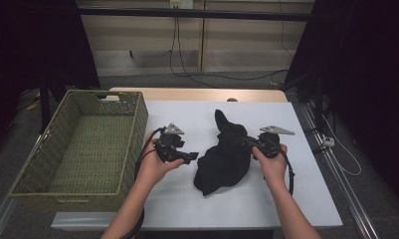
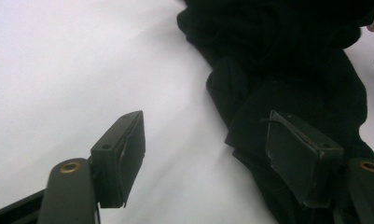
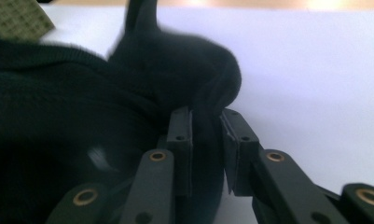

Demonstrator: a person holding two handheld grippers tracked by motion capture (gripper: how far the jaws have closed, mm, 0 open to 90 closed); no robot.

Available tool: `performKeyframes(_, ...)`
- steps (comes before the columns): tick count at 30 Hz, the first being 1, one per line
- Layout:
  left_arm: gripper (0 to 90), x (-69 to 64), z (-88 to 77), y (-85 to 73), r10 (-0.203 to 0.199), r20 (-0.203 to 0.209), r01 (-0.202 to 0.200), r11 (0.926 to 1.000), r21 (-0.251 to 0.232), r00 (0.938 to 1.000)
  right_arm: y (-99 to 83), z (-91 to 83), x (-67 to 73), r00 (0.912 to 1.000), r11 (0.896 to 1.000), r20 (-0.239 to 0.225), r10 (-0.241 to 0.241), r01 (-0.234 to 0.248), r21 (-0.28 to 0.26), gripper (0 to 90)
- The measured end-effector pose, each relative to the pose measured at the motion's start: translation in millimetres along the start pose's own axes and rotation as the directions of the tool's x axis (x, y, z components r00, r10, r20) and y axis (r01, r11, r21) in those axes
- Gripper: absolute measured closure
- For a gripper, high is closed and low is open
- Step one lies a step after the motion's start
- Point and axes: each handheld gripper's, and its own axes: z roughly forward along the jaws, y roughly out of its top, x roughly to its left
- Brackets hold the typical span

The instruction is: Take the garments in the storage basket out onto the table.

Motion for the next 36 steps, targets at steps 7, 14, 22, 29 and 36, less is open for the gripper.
performKeyframes(7,22.1,-9.8,16.3,1.8,0.041,0.036,-0.041,0.9991,0.012,0.9985,-17.3,-1.0,-1.6,0.9995,0.999,-0.022,0.023,-0.022,0.045,77.0)
performKeyframes(14,21.0,-22.2,34.5,5.8,0.062,0.07,-0.063,0.998,0.009,0.9956,-21.1,4.3,5.9,0.9943,0.996,-0.092,0.055,-0.048,0.072,81.7)
performKeyframes(22,26.7,-29.6,48.2,6.0,0.094,0.094,-0.094,0.9955,-0.011,0.9911,-23.1,8.7,23.8,0.9802,0.992,-0.179,0.085,-0.066,0.108,82.5)
performKeyframes(29,66.7,-36.4,55.3,9.2,0.153,0.148,-0.155,0.988,-0.003,0.977,-24.7,6.3,23.8,0.9727,0.988,-0.196,0.124,-0.103,0.112,82.3)
performKeyframes(36,84.2,-26.7,33.6,15.8,0.037,0.197,-0.037,0.9993,-0.001,0.9798,-21.0,-0.2,20.5,0.9573,0.985,-0.238,0.163,-0.143,0.102,77.3)
